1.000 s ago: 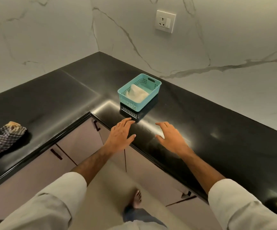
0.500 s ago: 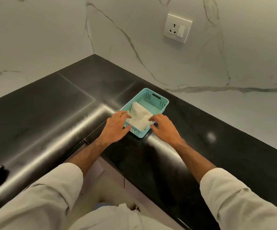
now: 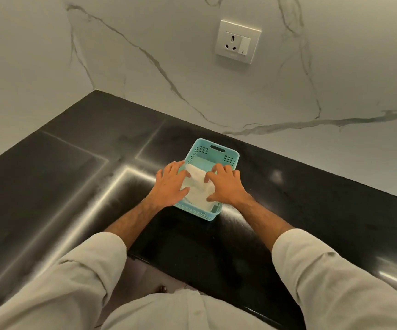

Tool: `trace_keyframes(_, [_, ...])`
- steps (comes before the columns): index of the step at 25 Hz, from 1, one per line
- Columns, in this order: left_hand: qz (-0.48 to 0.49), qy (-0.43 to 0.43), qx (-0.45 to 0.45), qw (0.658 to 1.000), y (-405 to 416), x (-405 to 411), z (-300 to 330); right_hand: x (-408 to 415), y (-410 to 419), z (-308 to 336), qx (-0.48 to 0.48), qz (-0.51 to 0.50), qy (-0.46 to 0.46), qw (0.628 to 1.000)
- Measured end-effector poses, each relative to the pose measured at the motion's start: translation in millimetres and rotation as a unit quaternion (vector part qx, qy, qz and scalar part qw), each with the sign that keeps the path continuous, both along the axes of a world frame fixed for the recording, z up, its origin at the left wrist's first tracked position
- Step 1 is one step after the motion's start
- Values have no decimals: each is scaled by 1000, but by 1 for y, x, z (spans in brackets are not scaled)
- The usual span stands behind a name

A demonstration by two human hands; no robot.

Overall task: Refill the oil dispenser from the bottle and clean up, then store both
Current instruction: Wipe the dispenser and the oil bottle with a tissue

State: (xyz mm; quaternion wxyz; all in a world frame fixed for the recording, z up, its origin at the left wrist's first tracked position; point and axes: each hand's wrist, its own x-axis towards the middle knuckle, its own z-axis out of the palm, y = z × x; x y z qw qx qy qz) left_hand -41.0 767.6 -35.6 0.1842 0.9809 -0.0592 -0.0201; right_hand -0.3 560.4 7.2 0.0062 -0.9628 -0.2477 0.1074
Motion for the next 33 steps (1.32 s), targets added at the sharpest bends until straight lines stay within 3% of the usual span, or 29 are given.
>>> trace_keyframes(5, [-44, 1, 10, 999, 14, 15, -10, 8, 7, -6, -77, 15, -5, 997])
trace_keyframes(12, [-79, 13, 22, 997, 18, 29, -12, 3, 13, -15, -80, -14, -51, 995])
trace_keyframes(22, [-123, -1, 82, 989, 12, 49, 2, 10, 3, -7, 59, -100, 62, 991])
trace_keyframes(27, [-172, -35, 155, 972, 2, 57, 1, 6, -1, -1, 119, -126, 98, 980])
trace_keyframes(33, [-221, -99, 171, 955, -7, 59, -2, 4, -13, 4, 168, -163, 150, 961])
